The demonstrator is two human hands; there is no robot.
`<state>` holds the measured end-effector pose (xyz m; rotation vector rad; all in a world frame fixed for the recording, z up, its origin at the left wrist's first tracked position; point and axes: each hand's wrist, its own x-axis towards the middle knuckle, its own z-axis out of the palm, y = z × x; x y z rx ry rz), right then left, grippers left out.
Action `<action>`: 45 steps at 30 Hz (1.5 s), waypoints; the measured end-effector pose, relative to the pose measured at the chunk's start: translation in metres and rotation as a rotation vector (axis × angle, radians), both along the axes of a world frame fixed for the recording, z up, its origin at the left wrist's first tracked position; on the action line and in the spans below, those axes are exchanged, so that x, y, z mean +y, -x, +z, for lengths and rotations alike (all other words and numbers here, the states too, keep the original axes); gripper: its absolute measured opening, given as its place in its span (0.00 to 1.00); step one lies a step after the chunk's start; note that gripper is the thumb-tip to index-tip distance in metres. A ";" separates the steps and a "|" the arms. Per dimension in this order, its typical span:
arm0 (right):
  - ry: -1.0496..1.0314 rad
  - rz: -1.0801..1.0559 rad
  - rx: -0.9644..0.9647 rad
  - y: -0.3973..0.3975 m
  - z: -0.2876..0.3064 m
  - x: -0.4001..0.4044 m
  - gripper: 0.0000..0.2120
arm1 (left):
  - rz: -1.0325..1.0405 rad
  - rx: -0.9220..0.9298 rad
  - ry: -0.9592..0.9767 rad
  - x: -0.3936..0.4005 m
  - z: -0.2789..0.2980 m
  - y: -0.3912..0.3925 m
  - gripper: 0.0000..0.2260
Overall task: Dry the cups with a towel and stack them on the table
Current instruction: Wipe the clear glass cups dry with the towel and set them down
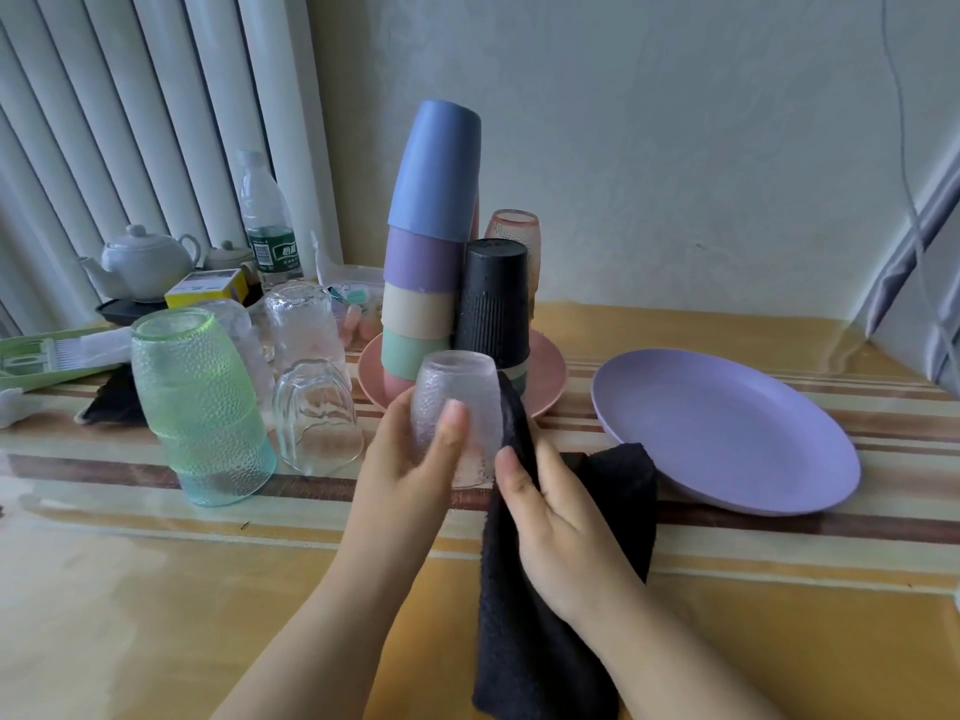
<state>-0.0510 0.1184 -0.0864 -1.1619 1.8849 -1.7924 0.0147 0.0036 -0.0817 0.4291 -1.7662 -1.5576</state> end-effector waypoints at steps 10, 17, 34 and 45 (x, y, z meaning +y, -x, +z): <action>0.216 -0.032 -0.188 0.012 0.008 0.005 0.23 | -0.515 -0.104 -0.048 0.010 0.000 -0.004 0.18; 0.069 0.021 -0.348 0.012 -0.007 -0.001 0.46 | -0.608 0.104 -0.249 -0.001 -0.003 -0.002 0.30; 0.079 0.043 -0.030 -0.002 -0.002 -0.005 0.25 | -0.189 -0.111 -0.084 -0.004 0.003 -0.003 0.26; 0.104 -0.039 -0.168 0.007 0.006 0.002 0.15 | -0.331 0.018 -0.023 0.001 0.000 -0.005 0.26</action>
